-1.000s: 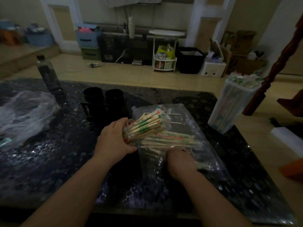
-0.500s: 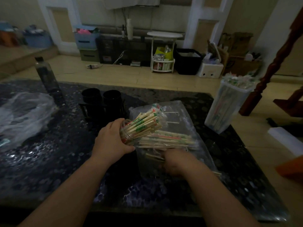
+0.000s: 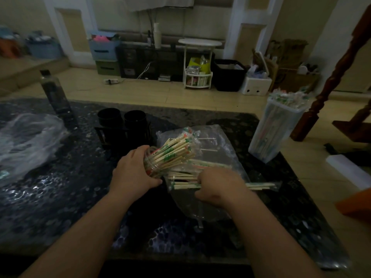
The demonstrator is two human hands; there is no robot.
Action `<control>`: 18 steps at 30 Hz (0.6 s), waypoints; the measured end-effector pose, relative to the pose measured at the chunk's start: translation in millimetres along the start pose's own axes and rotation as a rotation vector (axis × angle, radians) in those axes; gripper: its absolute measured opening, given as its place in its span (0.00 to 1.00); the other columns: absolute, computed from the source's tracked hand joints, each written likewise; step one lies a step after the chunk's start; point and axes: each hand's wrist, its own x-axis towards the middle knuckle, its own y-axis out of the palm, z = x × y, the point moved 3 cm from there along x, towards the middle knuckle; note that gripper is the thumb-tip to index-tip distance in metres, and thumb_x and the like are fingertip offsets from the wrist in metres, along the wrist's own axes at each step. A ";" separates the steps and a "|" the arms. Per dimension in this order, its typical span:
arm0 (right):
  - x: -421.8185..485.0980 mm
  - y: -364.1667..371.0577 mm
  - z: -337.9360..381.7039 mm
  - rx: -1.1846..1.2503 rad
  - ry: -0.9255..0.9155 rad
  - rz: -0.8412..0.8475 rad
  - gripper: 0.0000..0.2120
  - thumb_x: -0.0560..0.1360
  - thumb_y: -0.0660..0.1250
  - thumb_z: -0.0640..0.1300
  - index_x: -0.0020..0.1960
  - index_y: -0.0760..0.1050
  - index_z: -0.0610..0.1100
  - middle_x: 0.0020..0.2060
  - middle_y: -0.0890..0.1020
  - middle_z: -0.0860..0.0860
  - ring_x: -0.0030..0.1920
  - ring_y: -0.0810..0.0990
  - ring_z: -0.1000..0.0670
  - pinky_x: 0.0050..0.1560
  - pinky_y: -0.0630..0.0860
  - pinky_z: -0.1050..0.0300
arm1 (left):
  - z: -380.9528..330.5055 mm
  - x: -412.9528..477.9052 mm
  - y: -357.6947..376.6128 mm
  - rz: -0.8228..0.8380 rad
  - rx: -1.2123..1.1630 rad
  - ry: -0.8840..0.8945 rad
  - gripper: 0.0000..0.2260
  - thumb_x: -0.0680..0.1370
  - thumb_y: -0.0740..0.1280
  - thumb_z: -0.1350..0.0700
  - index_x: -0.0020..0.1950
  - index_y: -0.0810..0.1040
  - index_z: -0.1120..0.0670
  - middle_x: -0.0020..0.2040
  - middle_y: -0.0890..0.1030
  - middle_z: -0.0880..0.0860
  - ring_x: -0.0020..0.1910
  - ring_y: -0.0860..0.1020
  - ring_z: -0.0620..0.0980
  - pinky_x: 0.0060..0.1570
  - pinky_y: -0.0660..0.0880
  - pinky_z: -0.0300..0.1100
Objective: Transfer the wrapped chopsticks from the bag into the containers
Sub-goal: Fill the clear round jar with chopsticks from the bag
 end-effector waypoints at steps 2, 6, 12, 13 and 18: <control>-4.4 -10.3 2.2 0.002 -0.011 -0.038 0.10 0.72 0.64 0.53 0.46 0.77 0.48 0.39 0.76 0.50 0.42 0.75 0.46 0.42 0.70 0.55 | 1.2 0.4 -0.3 -0.006 -0.011 -0.004 0.45 0.58 0.81 0.43 0.71 0.64 0.45 0.63 0.73 0.50 0.62 0.71 0.54 0.61 0.72 0.54; -12.1 -30.0 4.9 0.027 -0.050 -0.080 0.09 0.71 0.63 0.54 0.44 0.75 0.49 0.35 0.72 0.51 0.41 0.74 0.47 0.40 0.68 0.55 | 2.0 0.9 -0.8 -0.007 -0.013 0.003 0.44 0.58 0.81 0.42 0.70 0.65 0.45 0.62 0.73 0.49 0.61 0.72 0.54 0.60 0.72 0.55; -22.8 -54.4 8.1 0.110 -0.139 -0.421 0.10 0.77 0.58 0.59 0.46 0.71 0.54 0.37 0.72 0.54 0.41 0.73 0.50 0.39 0.63 0.54 | 0.7 0.6 -2.0 0.015 -0.041 -0.001 0.44 0.56 0.80 0.42 0.69 0.66 0.43 0.62 0.73 0.49 0.60 0.72 0.54 0.59 0.72 0.55; -23.9 -56.2 8.5 0.113 -0.147 -0.487 0.10 0.78 0.58 0.59 0.45 0.68 0.54 0.37 0.71 0.55 0.40 0.71 0.50 0.39 0.62 0.54 | 0.5 0.7 -2.2 0.014 -0.036 0.004 0.45 0.55 0.80 0.41 0.69 0.66 0.43 0.62 0.73 0.49 0.60 0.72 0.54 0.59 0.73 0.55; -19.0 -43.0 8.1 0.077 -0.141 -0.758 0.10 0.74 0.67 0.57 0.42 0.70 0.52 0.35 0.78 0.52 0.35 0.76 0.47 0.30 0.55 0.56 | 0.2 -0.3 -2.2 0.033 0.025 0.025 0.49 0.57 0.80 0.42 0.75 0.62 0.44 0.68 0.70 0.49 0.64 0.69 0.54 0.63 0.70 0.54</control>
